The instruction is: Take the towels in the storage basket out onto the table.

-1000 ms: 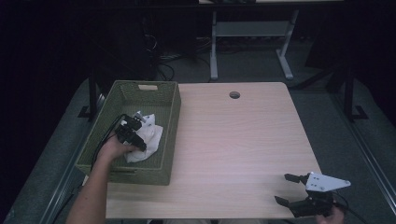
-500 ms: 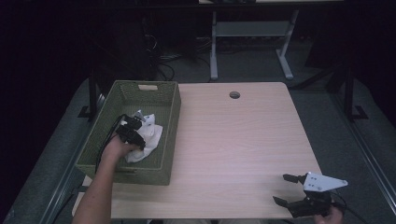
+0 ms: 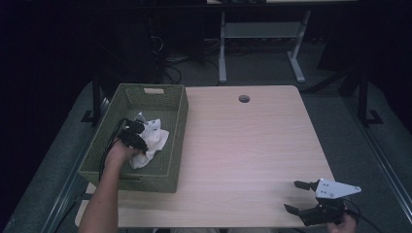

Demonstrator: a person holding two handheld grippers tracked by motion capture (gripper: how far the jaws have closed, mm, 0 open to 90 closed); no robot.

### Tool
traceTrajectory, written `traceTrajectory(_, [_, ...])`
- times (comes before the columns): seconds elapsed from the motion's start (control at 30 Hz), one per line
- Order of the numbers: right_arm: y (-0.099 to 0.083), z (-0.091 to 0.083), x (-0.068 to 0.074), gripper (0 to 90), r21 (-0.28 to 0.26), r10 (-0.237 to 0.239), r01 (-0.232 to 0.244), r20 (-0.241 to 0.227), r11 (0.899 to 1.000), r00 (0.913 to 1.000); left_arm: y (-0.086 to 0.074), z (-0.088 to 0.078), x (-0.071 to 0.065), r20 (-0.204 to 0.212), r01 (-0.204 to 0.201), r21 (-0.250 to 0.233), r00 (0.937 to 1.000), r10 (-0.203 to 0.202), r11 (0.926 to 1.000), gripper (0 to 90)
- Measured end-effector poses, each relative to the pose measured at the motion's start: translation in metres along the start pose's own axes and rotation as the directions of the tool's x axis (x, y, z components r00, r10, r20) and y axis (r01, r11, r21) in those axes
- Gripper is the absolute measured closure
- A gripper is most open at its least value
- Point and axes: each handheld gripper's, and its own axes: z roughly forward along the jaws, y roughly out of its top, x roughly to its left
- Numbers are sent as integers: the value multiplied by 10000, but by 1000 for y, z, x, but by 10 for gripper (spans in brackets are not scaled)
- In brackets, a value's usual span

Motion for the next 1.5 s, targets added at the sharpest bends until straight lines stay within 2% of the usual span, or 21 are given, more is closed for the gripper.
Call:
traceTrajectory(0.27, [0,0,-2,138,-25,-27,27,-33,10000,10000,0,0,2,17,328,21,9995,-328,9995,738])
traceTrajectory(0.43, [-1,-2,-4,138,-102,117,-117,41,9999,9999,1,-1,2,36,521,81,9986,-521,9986,746])
traceTrajectory(0.57, [-1,-1,-4,138,-68,107,-106,107,9999,9999,0,-4,1,33,498,24,9988,-498,9988,764])
traceTrajectory(0.7, [0,0,-3,138,-106,82,-80,133,9999,9999,-3,-10,0,227,476,-323,9986,-469,9983,767])
traceTrajectory(0.73, [1,0,-2,138,-75,48,-47,134,10000,9999,-5,-15,0,417,487,-547,9981,-464,9973,767])
traceTrajectory(0.8, [2,1,-1,138,-58,100,-99,153,9999,9998,-8,-21,-1,519,485,-814,9977,-444,9955,769])
traceTrajectory(0.9, [2,1,-1,138,-42,0,1,163,10000,9999,-13,-31,0,926,781,-1365,9935,-658,9875,771])
traceTrajectory(0.97, [2,0,-1,138,-54,29,-29,97,10000,9999,-16,-37,-1,961,761,-1643,9935,-608,9835,773])
traceTrajectory(1.0, [2,0,-1,138,-48,24,-23,103,10000,9999,-19,-41,0,1126,833,-1815,9916,-634,9799,773])
traceTrajectory(1.13, [2,-2,-2,138,-56,39,-38,180,10000,9998,-26,-54,4,1863,1203,-2606,9798,-724,9579,776])
traceTrajectory(1.2, [2,-2,-3,138,-79,80,-79,212,9999,9997,-30,-59,6,2227,1409,-2932,9719,-758,9456,776])
traceTrajectory(1.23, [2,-2,-3,138,-84,88,-86,224,9999,9997,-31,-60,7,2446,1586,-3087,9661,-829,9378,777])
traceTrajectory(1.27, [2,-3,-3,138,-92,95,-93,227,9999,9997,-31,-60,7,2446,1586,-3087,9661,-829,9378,777])
traceTrajectory(1.3, [2,-3,-3,138,-96,98,-96,234,9999,9997,-35,-62,11,2927,1813,-3281,9526,-828,9271,777])
traceTrajectory(1.33, [2,-3,-3,138,-107,98,-95,235,9999,9997,-37,-62,13,3201,1964,-3346,9436,-848,9217,777])
traceTrajectory(1.4, [2,-3,-3,138,-109,106,-104,252,9999,9996,-40,-64,16,3572,2193,-3482,9299,-873,9114,776])
traceTrajectory(1.43, [2,-3,-3,138,-113,112,-109,260,9999,9996,-41,-64,17,3814,2385,-3590,9199,-914,9024,776])
traceTrajectory(1.47, [2,-3,-3,138,-111,113,-110,253,9999,9996,-43,-65,19,3985,2492,-3699,9128,-895,8950,776])
traceTrajectory(1.5, [2,-3,-3,138,-107,114,-112,251,9999,9996,-43,-65,19,3985,2492,-3699,9128,-895,8950,776])
